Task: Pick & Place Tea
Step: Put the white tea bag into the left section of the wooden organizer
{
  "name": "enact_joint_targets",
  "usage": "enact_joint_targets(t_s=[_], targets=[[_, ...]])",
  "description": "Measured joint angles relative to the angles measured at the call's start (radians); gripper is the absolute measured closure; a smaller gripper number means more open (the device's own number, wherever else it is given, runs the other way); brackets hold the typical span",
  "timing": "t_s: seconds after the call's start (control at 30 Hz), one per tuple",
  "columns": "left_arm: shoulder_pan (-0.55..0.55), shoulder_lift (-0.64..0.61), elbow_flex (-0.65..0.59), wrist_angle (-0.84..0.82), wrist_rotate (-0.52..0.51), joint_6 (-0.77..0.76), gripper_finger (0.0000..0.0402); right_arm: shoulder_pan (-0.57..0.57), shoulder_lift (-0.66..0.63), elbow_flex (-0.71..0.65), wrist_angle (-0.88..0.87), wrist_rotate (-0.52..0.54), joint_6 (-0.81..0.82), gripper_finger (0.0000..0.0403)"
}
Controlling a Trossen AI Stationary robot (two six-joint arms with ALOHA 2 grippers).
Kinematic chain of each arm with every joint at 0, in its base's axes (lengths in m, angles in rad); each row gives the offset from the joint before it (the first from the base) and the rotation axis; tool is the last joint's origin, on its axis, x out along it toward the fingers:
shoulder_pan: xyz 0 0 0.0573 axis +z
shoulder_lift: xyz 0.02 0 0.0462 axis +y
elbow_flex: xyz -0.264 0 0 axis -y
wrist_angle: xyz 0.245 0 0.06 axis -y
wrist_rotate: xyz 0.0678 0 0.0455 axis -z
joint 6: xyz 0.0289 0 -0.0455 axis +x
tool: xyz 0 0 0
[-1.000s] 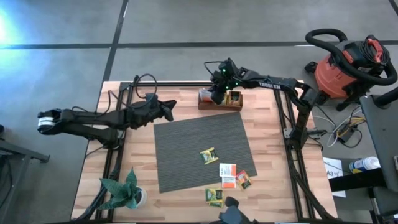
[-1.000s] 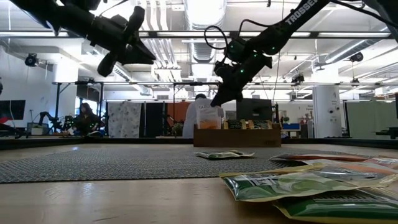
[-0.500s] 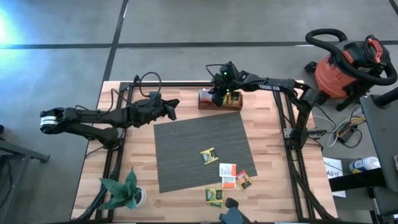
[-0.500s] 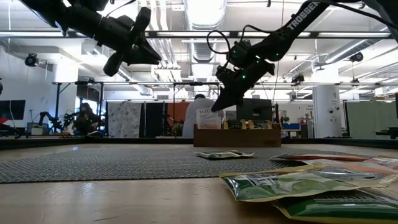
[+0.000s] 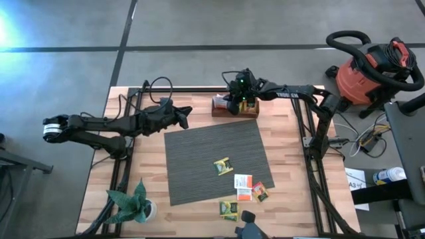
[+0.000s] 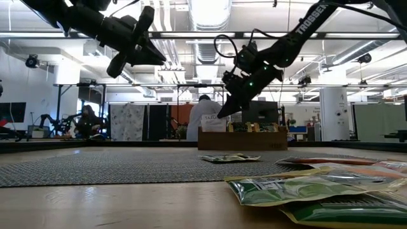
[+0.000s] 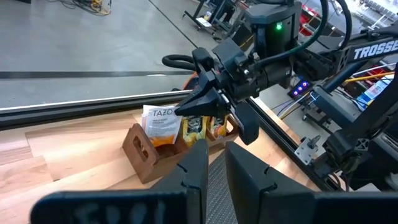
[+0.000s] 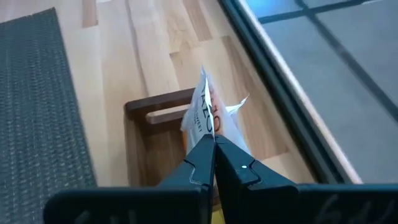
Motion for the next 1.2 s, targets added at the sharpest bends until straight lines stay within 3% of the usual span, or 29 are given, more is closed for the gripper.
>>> enact_joint_targets(t_s=[0.33, 0.73, 0.93, 1.2], targets=[[0.000, -0.001, 0.000, 0.000, 0.000, 0.000, 0.0351, 0.000, 0.000, -0.030, 0.012, 0.001, -0.005, 0.0386], [0.000, 0.007, 0.000, -0.002, 0.018, 0.008, 0.0351, 0.000, -0.001, -0.020, 0.016, 0.004, -0.002, 0.0323], [0.001, 0.016, 0.000, -0.005, 0.074, 0.006, 0.0351, 0.000, -0.024, 0.028, 0.003, 0.004, 0.128, 0.0303], [0.000, 0.016, 0.000, -0.012, 0.085, 0.006, 0.0351, 0.003, -0.132, 0.084, -0.214, 0.001, 0.175, 0.0307]])
